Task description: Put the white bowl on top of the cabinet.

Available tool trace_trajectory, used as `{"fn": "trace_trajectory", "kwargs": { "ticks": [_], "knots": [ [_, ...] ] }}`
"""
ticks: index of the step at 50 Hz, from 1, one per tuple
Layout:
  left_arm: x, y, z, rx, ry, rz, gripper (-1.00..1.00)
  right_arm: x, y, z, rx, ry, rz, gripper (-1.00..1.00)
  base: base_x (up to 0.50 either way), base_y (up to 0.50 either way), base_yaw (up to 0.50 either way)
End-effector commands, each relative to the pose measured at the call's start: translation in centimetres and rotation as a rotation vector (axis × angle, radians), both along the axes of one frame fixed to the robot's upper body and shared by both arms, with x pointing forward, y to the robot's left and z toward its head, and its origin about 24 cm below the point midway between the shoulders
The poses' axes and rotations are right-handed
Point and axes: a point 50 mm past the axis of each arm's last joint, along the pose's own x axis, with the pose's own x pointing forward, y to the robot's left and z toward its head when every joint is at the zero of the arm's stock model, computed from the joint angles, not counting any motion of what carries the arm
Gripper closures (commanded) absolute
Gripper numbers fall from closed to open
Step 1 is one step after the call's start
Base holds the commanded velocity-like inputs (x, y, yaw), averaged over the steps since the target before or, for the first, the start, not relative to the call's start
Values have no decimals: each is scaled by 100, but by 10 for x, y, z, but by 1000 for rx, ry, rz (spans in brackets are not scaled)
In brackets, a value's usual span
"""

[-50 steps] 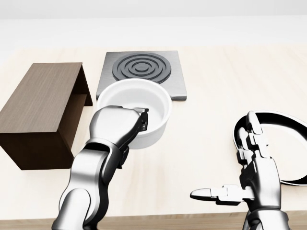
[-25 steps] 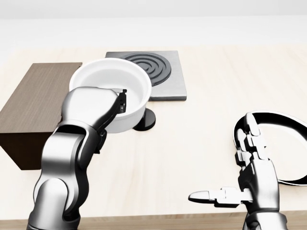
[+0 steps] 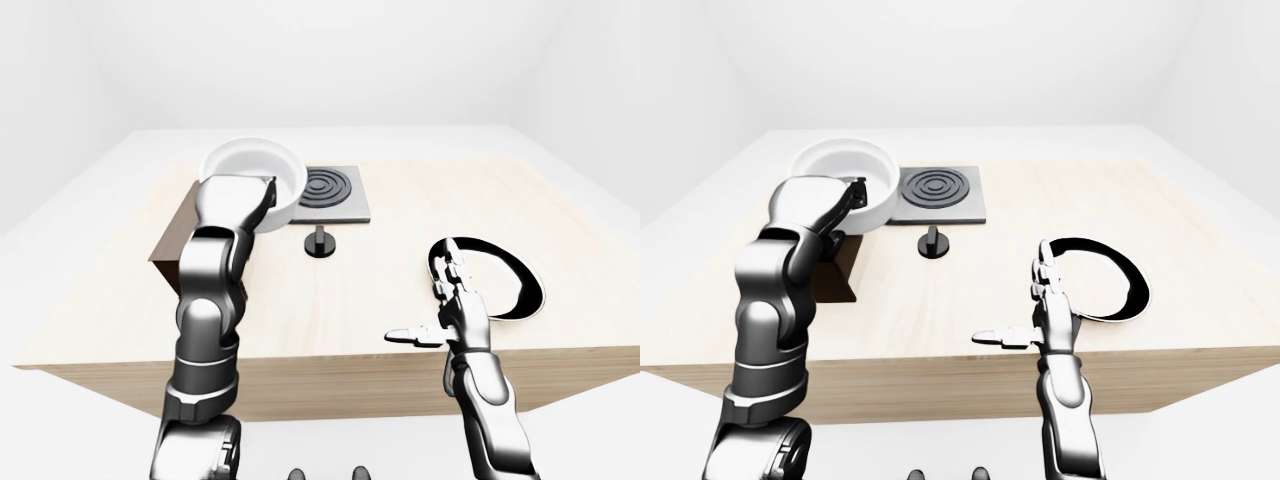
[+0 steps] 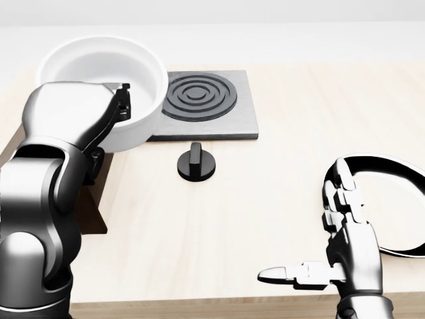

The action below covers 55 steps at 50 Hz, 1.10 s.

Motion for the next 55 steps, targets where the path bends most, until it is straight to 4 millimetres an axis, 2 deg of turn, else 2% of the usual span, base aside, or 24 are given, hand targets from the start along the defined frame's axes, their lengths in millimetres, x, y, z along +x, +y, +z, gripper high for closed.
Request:
{"fn": "trace_trajectory", "kwargs": {
  "ticks": [1, 2, 10, 18, 29, 41, 55],
  "knots": [
    [-1, 16, 17, 14, -62, 45, 100, 0, 1, -1, -2, 1, 2, -100, 0, 0, 0],
    [6, 27, 21, -14, -49, 58, 100, 0, 2, -2, -6, 3, 4, -100, 0, 0, 0],
    [26, 49, 18, -66, -42, 43, 100, 0, 3, -3, -7, 2, 5, -100, 0, 0, 0],
    [32, 69, 10, -97, -52, 66, 100, 1, 3, -3, -5, 1, 3, -100, 0, 0, 0],
    [32, 79, 10, -76, -58, 93, 100, 0, 1, -1, -2, -2, -3, -100, 0, 0, 0],
    [34, 100, 11, -109, -76, 132, 100, 0, -1, 1, 1, -6, -9, -100, 0, 0, 0],
    [41, 112, -3, -168, -74, 148, 100, 1, -1, 1, 1, -6, -11, -100, 0, 0, 0]
  ]
}}
